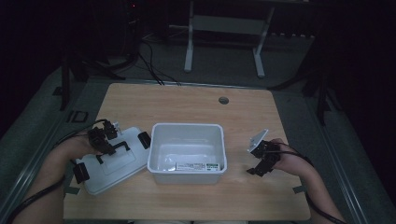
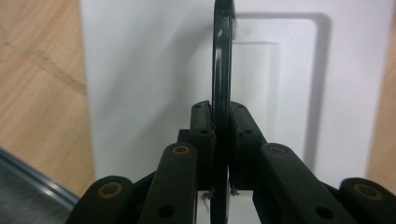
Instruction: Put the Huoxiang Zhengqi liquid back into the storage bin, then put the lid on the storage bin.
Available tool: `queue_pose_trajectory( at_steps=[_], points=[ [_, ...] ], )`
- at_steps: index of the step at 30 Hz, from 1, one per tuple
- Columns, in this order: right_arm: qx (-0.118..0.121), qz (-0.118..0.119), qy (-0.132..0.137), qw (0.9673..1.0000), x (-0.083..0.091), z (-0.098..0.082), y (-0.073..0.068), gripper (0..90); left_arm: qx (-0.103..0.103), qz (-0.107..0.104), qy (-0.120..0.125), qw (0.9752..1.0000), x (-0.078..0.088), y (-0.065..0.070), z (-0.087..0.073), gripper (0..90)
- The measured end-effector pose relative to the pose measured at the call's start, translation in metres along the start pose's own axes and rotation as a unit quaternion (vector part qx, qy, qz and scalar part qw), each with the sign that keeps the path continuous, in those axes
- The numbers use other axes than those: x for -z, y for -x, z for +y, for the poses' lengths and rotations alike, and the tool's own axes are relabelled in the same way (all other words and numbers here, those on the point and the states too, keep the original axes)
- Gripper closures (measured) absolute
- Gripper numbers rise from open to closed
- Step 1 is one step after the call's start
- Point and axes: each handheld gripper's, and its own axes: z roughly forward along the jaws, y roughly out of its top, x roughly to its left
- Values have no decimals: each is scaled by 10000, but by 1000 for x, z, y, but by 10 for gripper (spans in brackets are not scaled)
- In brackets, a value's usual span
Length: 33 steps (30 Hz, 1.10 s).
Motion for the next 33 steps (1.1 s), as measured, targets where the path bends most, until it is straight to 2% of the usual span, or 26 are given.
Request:
queue_pose_trajectory(
  at_steps=[1,2,5,11,17,23,33],
  points=[
    [-36,13,56,10000,1,-1,0,192,-10,-44,0,10000,1,0,-1,834],
    [-51,1,71,10000,1,-3,-1,191,-76,26,-8,10000,1,1,-1,837],
    [-80,-9,104,9999,2,-6,-3,189,-130,23,-63,9999,3,1,-3,838],
    [-140,16,121,9998,-1,-11,-5,185,-7,15,77,10000,16,-1,-11,837],
    [-170,24,154,9997,-1,-13,-5,185,-105,85,45,9999,35,2,-14,838],
    [-194,13,255,9995,0,-14,-7,184,-110,153,180,9997,58,7,-18,837],
    [-229,-17,341,9992,2,-17,-7,181,-218,273,214,9992,99,12,-24,837]
  ],
)
